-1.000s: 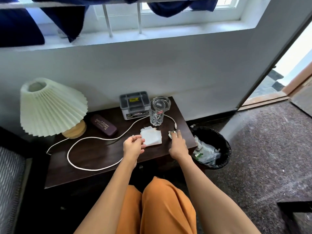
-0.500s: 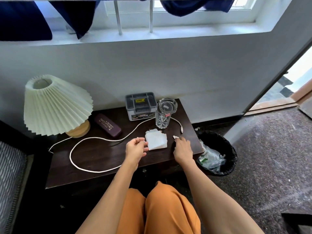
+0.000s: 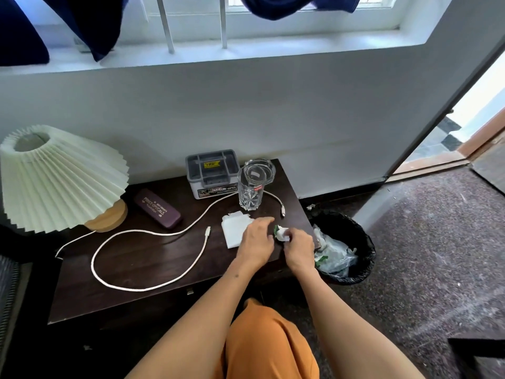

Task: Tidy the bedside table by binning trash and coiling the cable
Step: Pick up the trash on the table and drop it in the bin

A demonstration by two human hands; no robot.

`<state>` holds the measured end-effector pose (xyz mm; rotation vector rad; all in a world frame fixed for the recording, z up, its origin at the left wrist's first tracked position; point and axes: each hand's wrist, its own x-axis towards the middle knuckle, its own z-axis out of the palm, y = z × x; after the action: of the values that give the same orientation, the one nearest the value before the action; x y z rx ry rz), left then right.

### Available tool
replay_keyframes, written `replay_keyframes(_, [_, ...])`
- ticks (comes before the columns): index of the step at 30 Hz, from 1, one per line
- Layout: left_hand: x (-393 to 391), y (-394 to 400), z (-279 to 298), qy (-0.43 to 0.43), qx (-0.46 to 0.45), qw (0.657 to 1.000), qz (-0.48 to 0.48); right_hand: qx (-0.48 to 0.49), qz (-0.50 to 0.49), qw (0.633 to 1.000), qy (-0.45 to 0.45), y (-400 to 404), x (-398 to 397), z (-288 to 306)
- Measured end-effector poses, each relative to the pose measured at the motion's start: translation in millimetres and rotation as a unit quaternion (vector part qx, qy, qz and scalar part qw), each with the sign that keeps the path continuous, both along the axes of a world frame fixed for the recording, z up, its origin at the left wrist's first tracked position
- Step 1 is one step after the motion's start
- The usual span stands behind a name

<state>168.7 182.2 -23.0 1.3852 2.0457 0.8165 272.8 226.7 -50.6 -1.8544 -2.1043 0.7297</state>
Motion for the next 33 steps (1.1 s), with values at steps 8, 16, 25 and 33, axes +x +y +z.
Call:
replay_keyframes(8, [16.6, 29.9, -23.6, 0.142, -0.078, 0.977, -0.135, 0.014, 0.018, 0.999, 0.023, 4.4, 7.0, -3.9])
replay_keyframes(16, [23.1, 34.0, -27.4, -0.107, -0.040, 0.987, 0.116, -0.069, -0.118, 0.969, 0.208, 14.0, 6.7, -9.0])
replay_keyframes(25, [39.4, 55.1, -21.8, -0.371, -0.061, 0.896, 0.235, -0.147, -0.234, 0.871, 0.407, 27.3, 13.4, -2.3])
replay_keyframes(33, [73.7, 72.8, -20.7, -0.416, -0.057, 0.881, 0.220, -0.049, -0.260, 0.898, 0.350, 39.8, 49.5, -0.4])
